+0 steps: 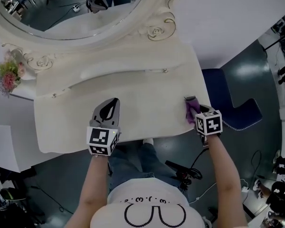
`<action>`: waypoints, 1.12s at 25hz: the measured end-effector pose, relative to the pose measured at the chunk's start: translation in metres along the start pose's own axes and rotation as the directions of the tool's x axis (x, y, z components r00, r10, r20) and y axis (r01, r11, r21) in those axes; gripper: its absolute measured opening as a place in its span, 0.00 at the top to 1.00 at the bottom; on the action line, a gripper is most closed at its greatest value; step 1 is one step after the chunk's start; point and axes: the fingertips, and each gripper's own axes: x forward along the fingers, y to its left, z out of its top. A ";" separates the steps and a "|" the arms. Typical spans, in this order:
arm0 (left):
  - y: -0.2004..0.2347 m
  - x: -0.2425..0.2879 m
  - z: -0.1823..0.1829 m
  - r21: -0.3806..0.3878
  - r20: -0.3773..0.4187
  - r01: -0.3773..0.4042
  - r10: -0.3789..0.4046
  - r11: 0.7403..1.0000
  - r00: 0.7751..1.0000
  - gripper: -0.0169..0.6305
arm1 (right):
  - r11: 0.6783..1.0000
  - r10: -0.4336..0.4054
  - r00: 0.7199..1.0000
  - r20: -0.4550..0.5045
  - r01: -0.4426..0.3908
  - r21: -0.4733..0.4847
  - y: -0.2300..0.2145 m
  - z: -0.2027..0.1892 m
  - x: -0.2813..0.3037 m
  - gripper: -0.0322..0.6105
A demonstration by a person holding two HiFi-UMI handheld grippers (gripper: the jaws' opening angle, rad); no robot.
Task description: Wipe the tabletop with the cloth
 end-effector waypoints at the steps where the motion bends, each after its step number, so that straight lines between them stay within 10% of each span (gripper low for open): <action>1: -0.002 0.002 0.000 0.000 0.000 -0.002 0.002 1.000 1.000 0.98 | 1.000 -0.013 1.000 0.001 0.013 -0.001 -0.009 -0.001 -0.001 0.76; 19: -0.038 0.022 0.009 0.020 0.003 0.026 -0.026 0.999 1.000 0.98 | 0.961 -0.275 0.961 -0.008 0.275 0.018 -0.133 -0.020 -0.029 0.80; 28: -0.032 0.006 0.021 0.029 0.029 0.002 -0.003 1.000 1.000 0.98 | 0.933 -0.358 0.919 0.162 0.345 0.104 -0.146 0.008 -0.089 0.81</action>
